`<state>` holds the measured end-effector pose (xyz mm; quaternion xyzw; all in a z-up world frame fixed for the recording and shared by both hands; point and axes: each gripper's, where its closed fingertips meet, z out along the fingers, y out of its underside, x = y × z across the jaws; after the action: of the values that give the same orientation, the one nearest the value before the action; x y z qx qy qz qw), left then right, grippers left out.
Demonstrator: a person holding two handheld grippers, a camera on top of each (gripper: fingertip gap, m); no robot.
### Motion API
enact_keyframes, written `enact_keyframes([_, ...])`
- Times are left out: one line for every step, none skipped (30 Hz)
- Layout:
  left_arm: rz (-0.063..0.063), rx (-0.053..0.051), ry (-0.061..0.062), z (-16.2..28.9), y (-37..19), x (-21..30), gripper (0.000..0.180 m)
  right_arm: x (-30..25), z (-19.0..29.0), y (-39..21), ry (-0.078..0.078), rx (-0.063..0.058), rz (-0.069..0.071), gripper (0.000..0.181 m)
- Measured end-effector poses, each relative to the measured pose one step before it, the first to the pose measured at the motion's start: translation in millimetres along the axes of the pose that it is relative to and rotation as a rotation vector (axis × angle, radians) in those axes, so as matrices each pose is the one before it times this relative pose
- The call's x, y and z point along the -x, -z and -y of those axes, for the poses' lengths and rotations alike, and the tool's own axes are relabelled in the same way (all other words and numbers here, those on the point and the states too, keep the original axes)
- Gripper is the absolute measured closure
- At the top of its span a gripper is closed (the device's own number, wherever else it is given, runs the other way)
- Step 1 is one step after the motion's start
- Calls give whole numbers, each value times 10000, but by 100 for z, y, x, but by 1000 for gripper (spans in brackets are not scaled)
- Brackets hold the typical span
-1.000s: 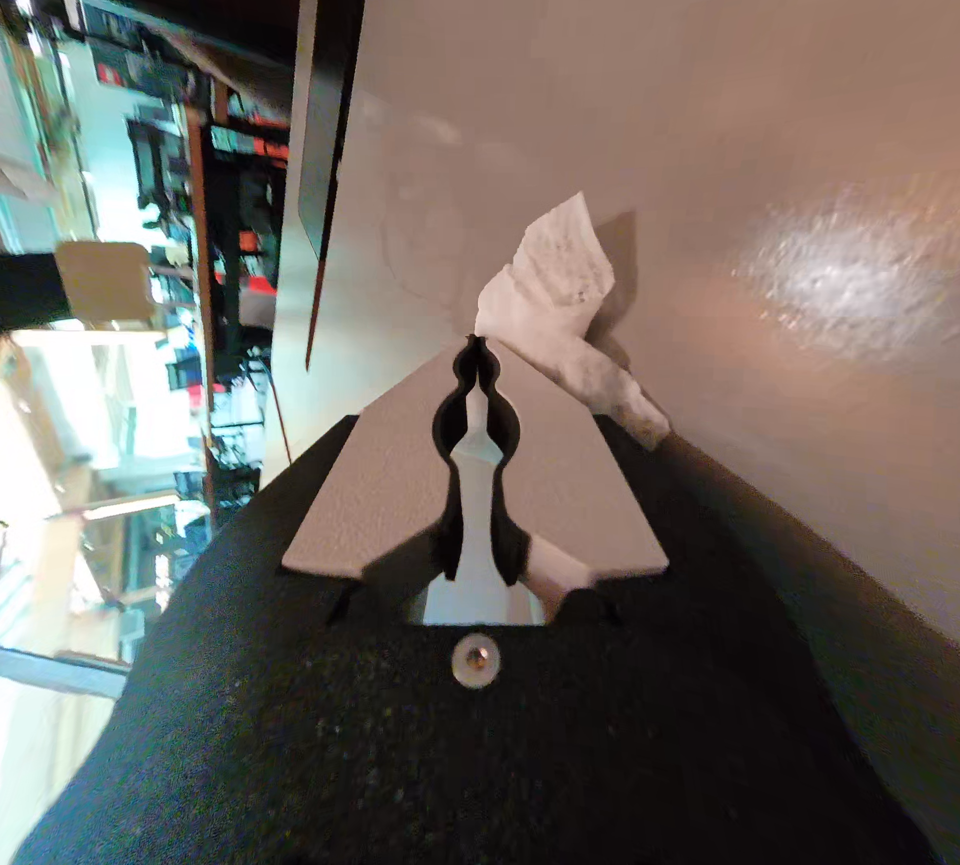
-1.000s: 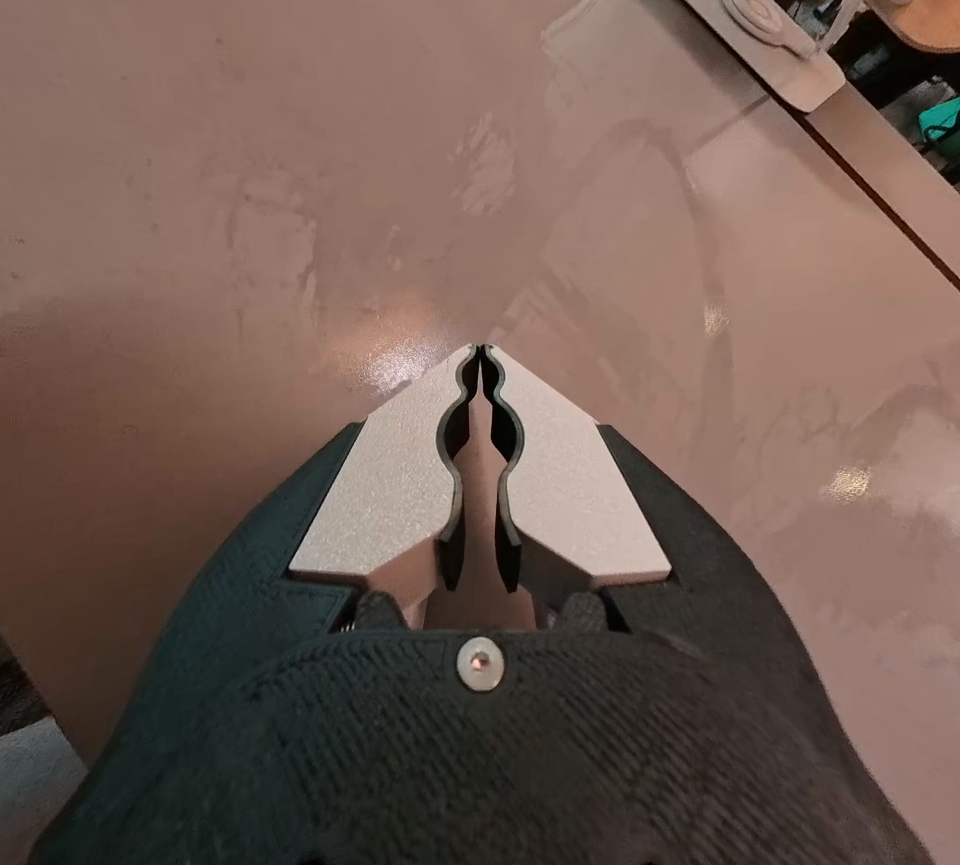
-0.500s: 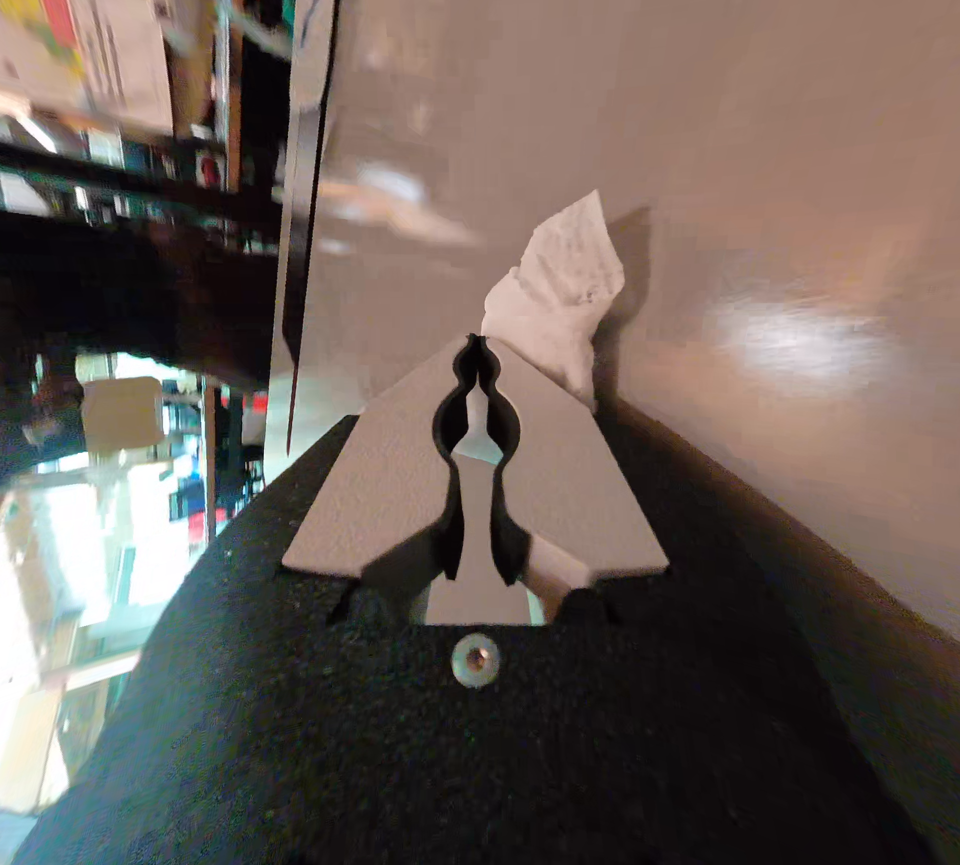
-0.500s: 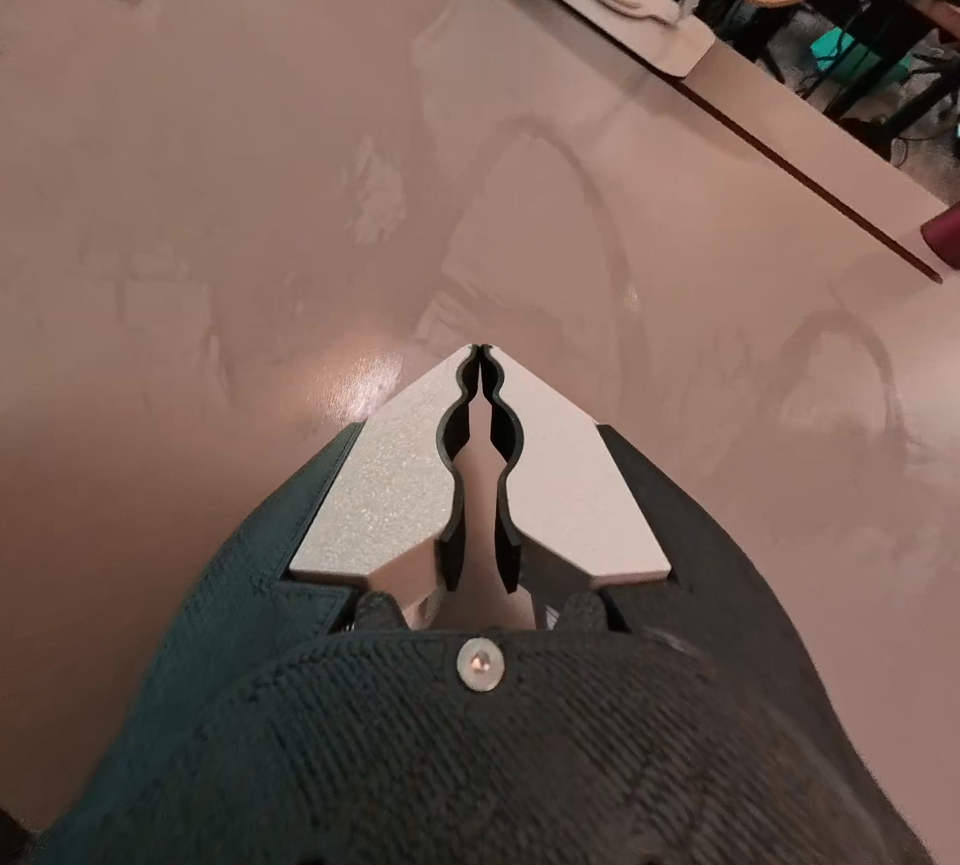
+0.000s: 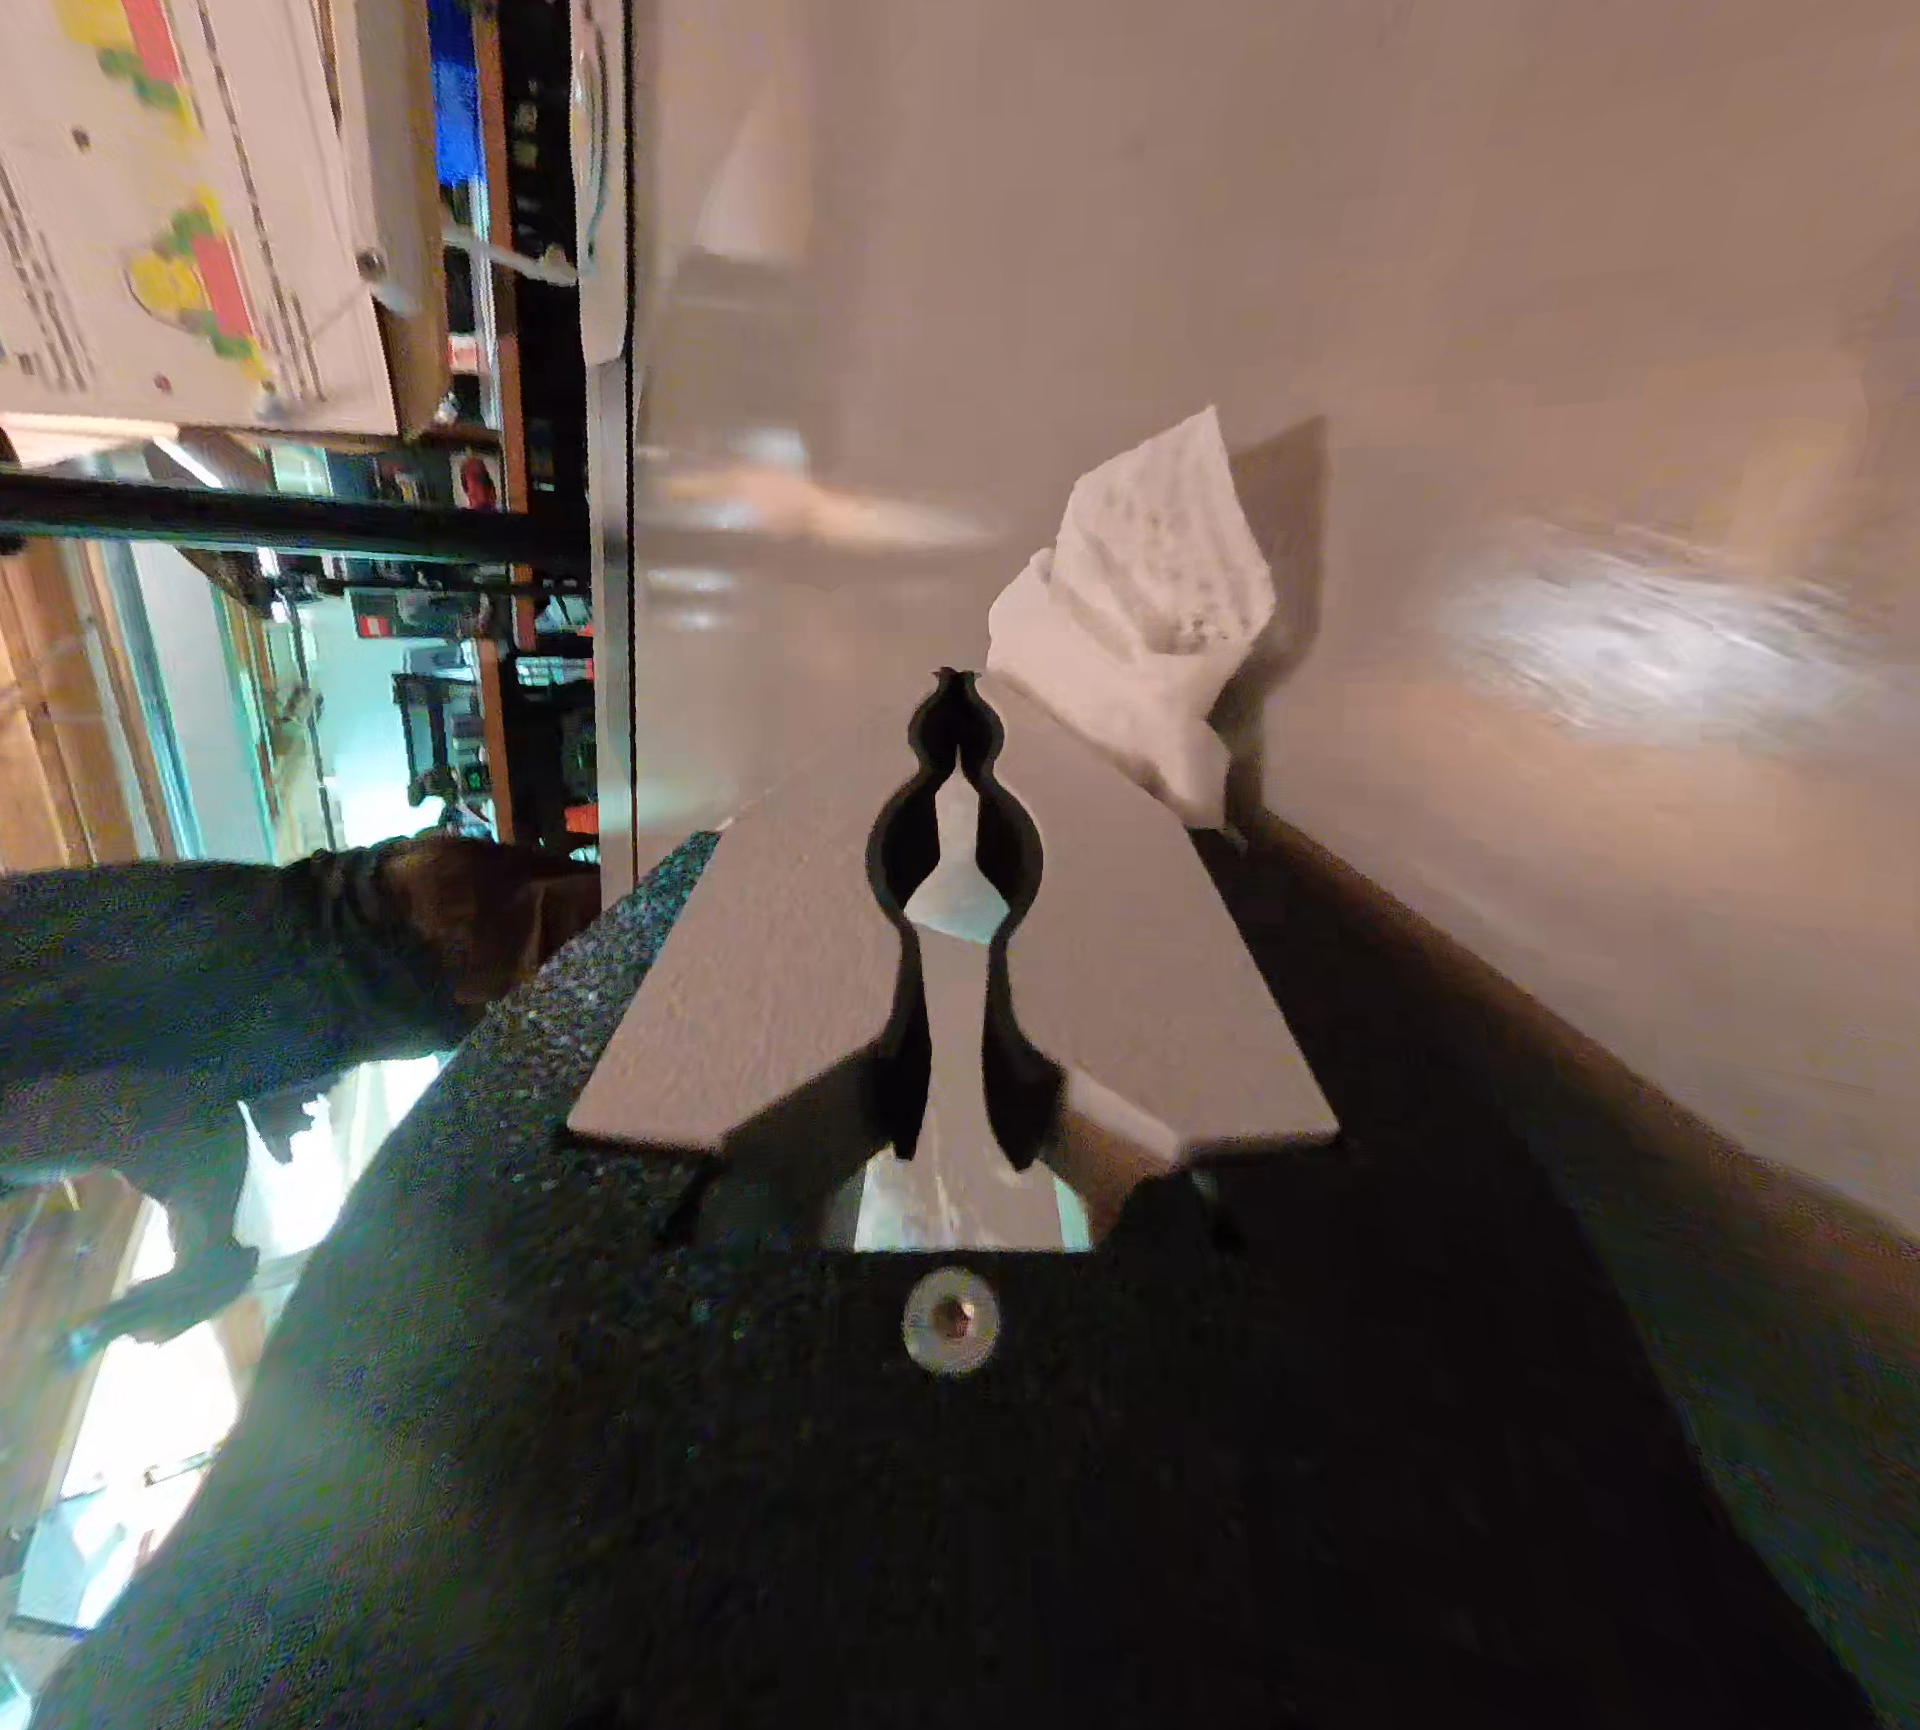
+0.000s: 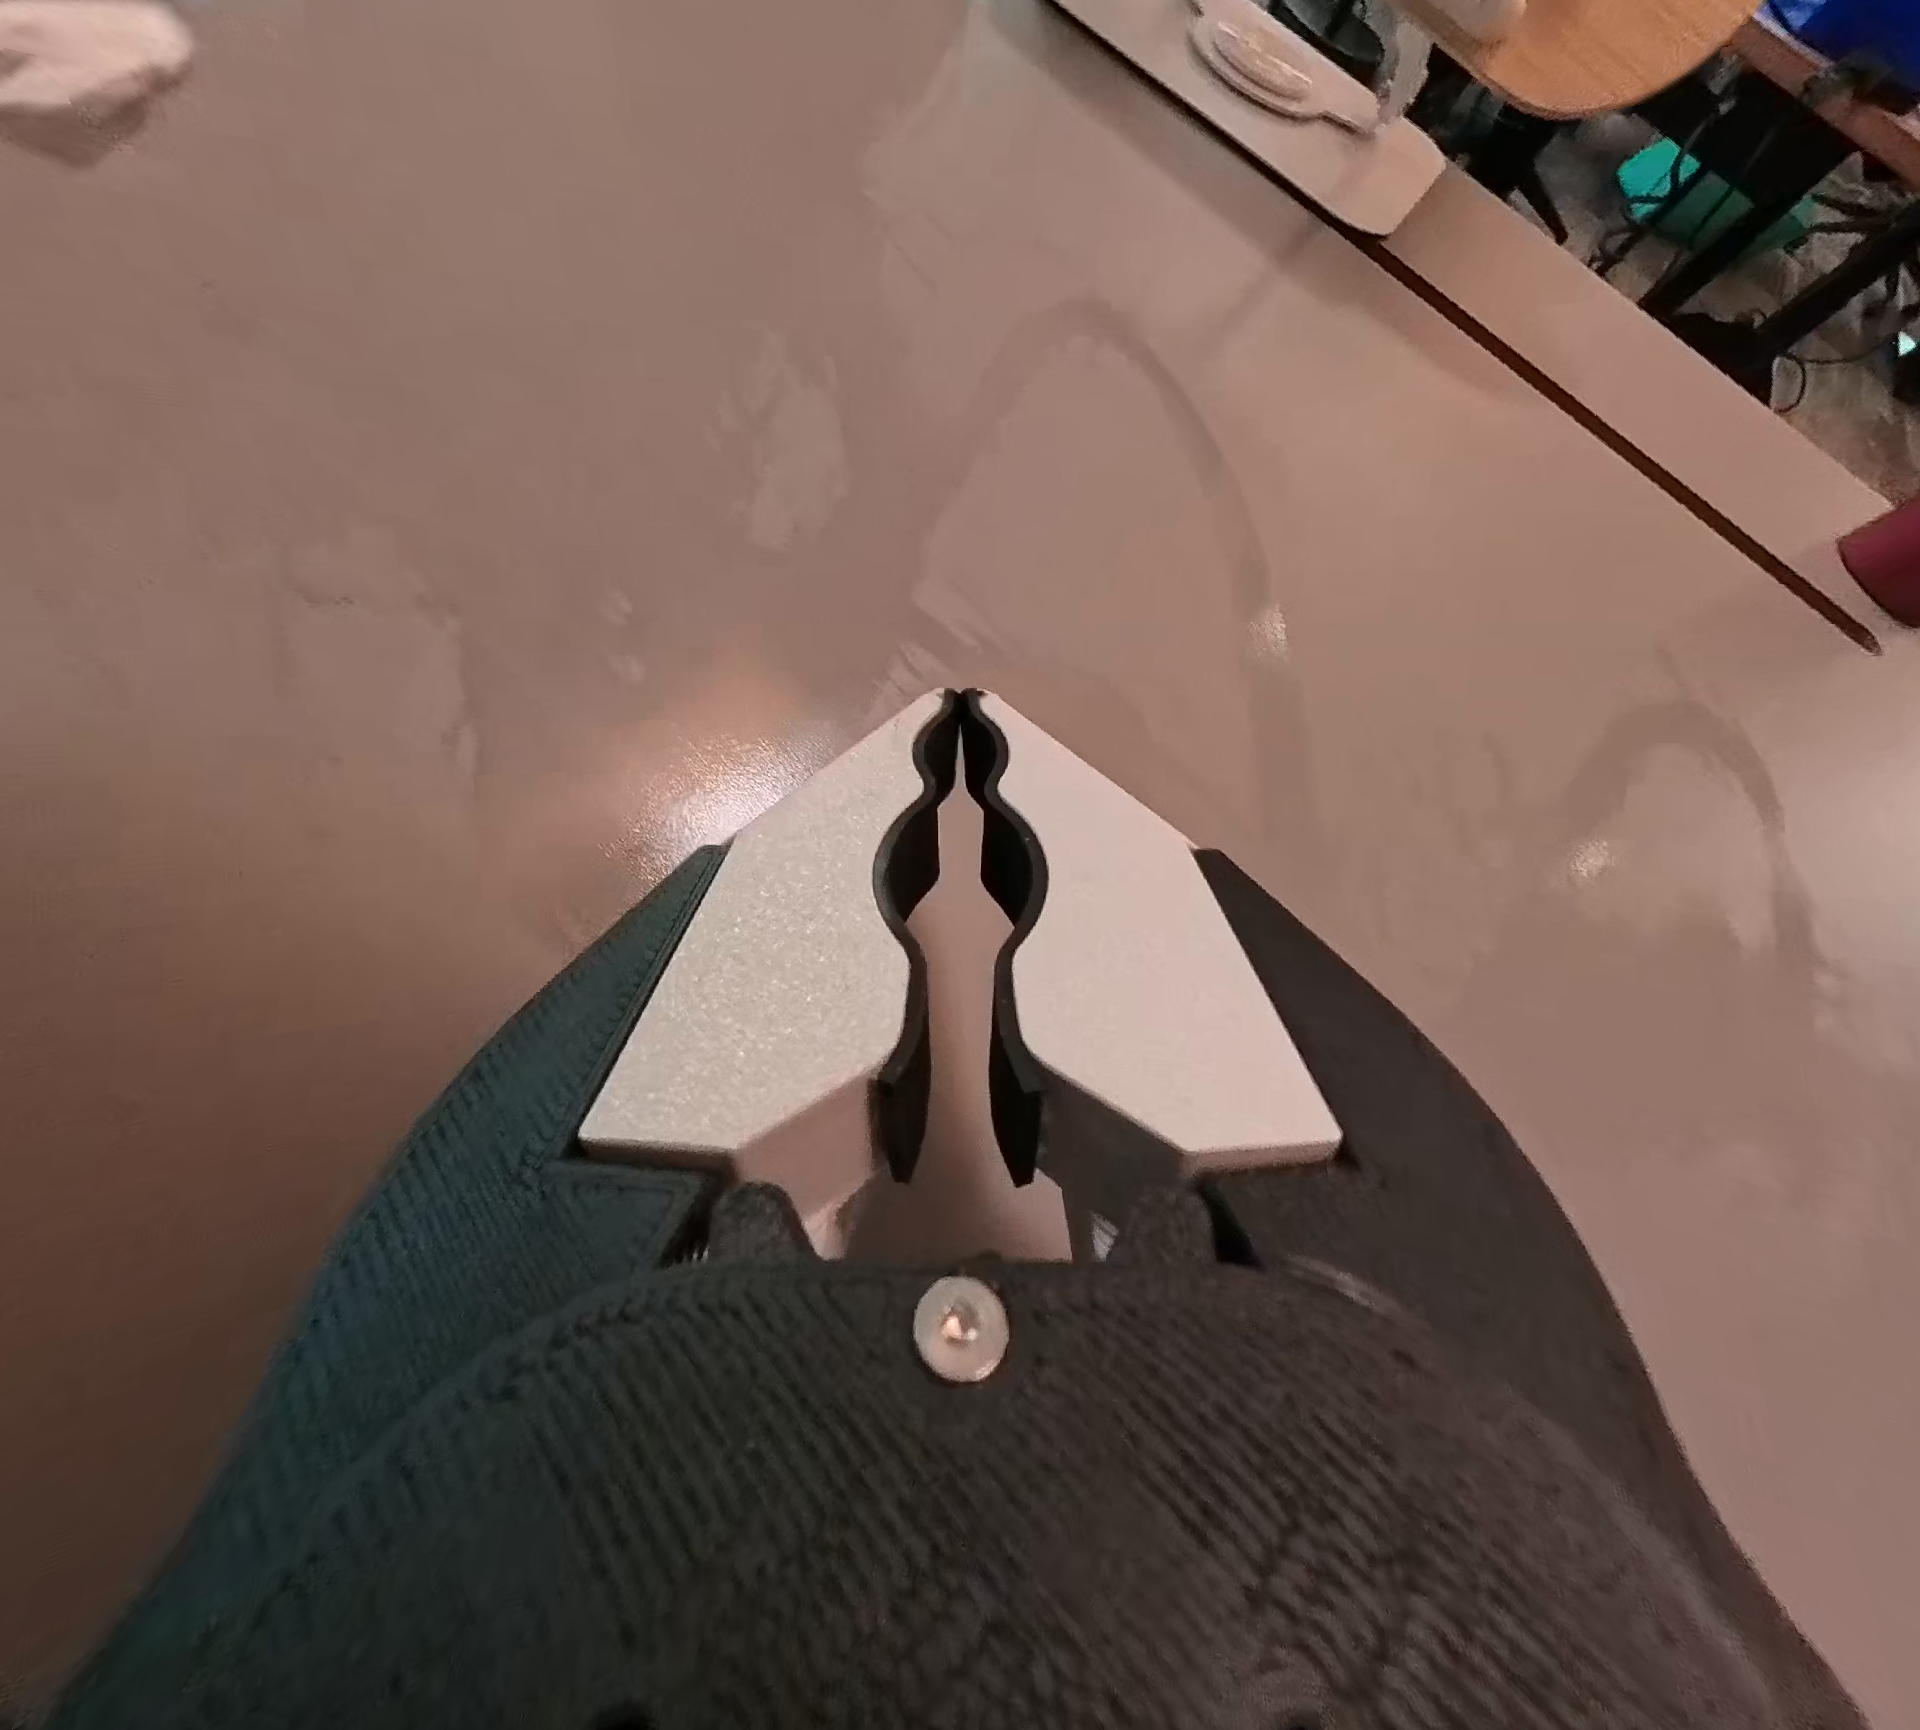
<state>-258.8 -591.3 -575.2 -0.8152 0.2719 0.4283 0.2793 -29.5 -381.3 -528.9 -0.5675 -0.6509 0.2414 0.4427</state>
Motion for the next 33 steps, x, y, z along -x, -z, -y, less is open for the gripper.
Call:
enact_keyframes([-53,-287,-196,-157,1434,-709,180,91,130,-98,21,-12,8,181])
enact_keyframes([94,324,281,-2593,374,425,180,-24,58,-13,9,-10,-43,181])
enact_keyframes([249,1117,450,-4714,-599,1535,180,64,50,-16,-29,-8,14,181])
enact_keyframes([274,1486,258,-5227,-1558,2139,180,107,34,29,-54,27,41,181])
enact_keyframes([209,1263,250,-3996,-2222,1989,180,144,109,34,-14,20,-5,181])
enact_keyframes([93,687,369,-1747,-2136,1420,180,300,190,-24,60,-61,41,181])
enact_keyframes([-46,567,429,-210,-1370,688,180,486,168,-151,104,-22,98,181])
enact_keyframes([-179,309,404,1042,-157,-195,180,489,82,-349,110,61,64,181])
enact_keyframes([-276,-450,82,2375,1302,-1291,180,535,265,-517,102,43,60,181])
enact_keyframes([-37,-674,-528,2533,2234,-1954,180,411,354,-455,34,-9,17,181])
enact_keyframes([278,-428,-782,1737,2519,-1802,180,395,478,-480,-44,-51,71,181])
enact_keyframes([341,-278,-578,673,2463,-1338,180,409,559,-440,-59,-102,123,181])
enact_keyframes([215,-32,-399,-749,1956,-811,180,299,607,-443,2,-106,94,181])
enact_keyframes([139,362,-167,-2256,1087,-309,180,115,553,-285,67,-93,22,181])
enact_keyframes([253,531,102,-3145,39,202,180,139,440,-233,126,-81,33,181])
enact_keyframes([267,622,169,-3428,-1060,650,180,184,331,-210,119,-51,51,181])
enact_keyframes([48,676,286,-3059,-1929,834,180,207,137,-179,70,-12,75,181])
enact_keyframes([-126,403,564,-1851,-2276,847,180,338,290,-260,30,-1,69,181])
enact_keyframes([-216,179,673,-614,-1937,648,180,209,131,-158,16,-7,31,181])
enact_keyframes([-111,313,476,-51,-1146,394,180,221,53,-156,57,47,57,181])
enact_keyframes([6,104,74,419,-142,34,180,282,95,-174,107,64,66,181])
enact_keyframes([195,-387,-53,760,588,69,180,186,208,-165,97,-17,-3,181])
enact_keyframes([597,-446,124,440,885,826,180,396,364,-316,87,-31,15,181])
enact_keyframes([805,-238,347,-90,995,1668,180,242,167,-176,97,13,75,181])
enact_keyframes([409,-112,680,-220,989,1576,180,224,128,-119,108,28,75,181])
enact_keyframes([-193,-43,945,-120,998,787,180,162,140,-98,123,-1,49,181])
enact_keyframes([-612,-27,749,-64,973,-135,180,88,97,-75,99,-19,21,181])
enact_keyframes([-754,84,340,-361,798,-819,178,47,1,-116,33,-2,6,181])
enact_keyframes([-841,258,94,-773,519,-1307,166,124,-79,-183,-28,35,48,181])
enact_keyframes([-844,232,160,-806,308,-1408,157,176,-82,-199,-47,49,80,181])
enact_keyframes([-701,59,381,-550,143,-1119,156,148,1,-196,-26,38,53,181])
enact_keyframes([-530,19,445,-426,-36,-722,154,-150,-48,87,11,-6,16,181])
enact_keyframes([-381,1,422,-266,-157,-338,160,109,206,-83,40,-49,51,181])
